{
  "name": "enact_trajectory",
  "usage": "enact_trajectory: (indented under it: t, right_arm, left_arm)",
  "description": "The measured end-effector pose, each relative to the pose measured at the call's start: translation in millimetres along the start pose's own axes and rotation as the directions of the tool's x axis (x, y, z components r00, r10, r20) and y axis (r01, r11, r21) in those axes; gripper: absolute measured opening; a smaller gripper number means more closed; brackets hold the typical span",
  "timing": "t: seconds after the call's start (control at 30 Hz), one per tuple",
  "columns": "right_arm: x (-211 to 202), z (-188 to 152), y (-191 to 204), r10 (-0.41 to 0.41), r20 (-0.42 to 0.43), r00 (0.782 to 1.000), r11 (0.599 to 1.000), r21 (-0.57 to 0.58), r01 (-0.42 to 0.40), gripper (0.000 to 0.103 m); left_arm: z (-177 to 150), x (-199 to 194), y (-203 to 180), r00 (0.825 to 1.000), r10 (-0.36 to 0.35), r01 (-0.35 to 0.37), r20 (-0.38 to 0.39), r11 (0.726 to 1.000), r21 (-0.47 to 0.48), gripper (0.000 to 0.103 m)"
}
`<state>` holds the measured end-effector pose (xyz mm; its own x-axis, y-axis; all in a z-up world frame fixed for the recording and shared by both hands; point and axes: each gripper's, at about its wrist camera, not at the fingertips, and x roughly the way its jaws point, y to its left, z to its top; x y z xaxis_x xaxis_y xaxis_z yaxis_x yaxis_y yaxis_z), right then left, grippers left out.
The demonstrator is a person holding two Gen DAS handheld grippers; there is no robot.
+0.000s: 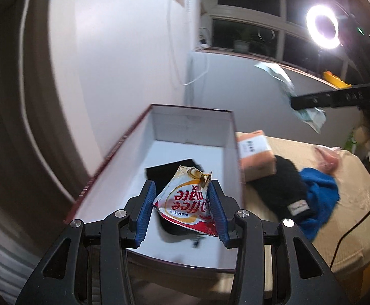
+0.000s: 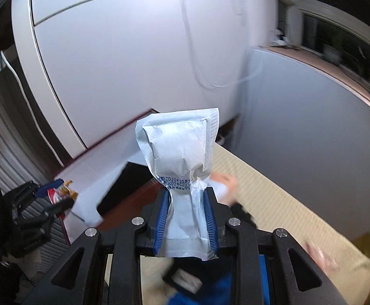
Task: Organize soft objects
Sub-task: 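Carry the sachet and white packet over the box and release both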
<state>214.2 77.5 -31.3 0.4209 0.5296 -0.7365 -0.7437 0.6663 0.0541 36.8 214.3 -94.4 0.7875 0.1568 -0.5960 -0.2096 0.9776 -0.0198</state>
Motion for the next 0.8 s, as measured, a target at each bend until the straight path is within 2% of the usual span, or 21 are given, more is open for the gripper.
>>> enact_trajectory:
  t: [0.23, 0.43, 0.63, 0.73, 0.77, 0.8]
  right_arm:
    - [61, 43, 44, 0.038, -0.046, 0.998, 0.996, -0.082, -0.042, 0.025]
    - [108, 57, 64, 0.026, -0.093, 0.995, 0.992, -0.121, -0.038, 0.025]
    - [136, 62, 65, 0.02, -0.121, 0.992, 0.992, -0.125, -0.035, 0.026]
    - [141, 65, 64, 0.009, -0.112, 0.994, 0.992, -0.12, -0.023, 0.032]
    - [141, 66, 64, 0.004, -0.104, 0.995, 0.993, -0.12, -0.016, 0.04]
    - [142, 67, 63, 0.002, -0.098, 0.995, 0.993, -0.119, -0.014, 0.047]
  left_arm:
    - [0, 11, 20, 0.999, 0.036, -0.036, -0.016, 0.999, -0.014, 0.042]
    - [0, 22, 28, 0.998, 0.05, -0.051, -0.034, 0.999, -0.015, 0.042]
    - [1, 29, 31, 0.998, 0.051, -0.052, -0.043, 0.999, -0.013, 0.044]
    - [1, 32, 30, 0.997, 0.062, -0.063, -0.045, 0.998, -0.013, 0.049]
    - [1, 32, 30, 0.997, 0.065, -0.066, -0.044, 0.998, -0.015, 0.051]
    - [1, 31, 31, 0.997, 0.064, -0.065, -0.042, 0.998, -0.02, 0.058]
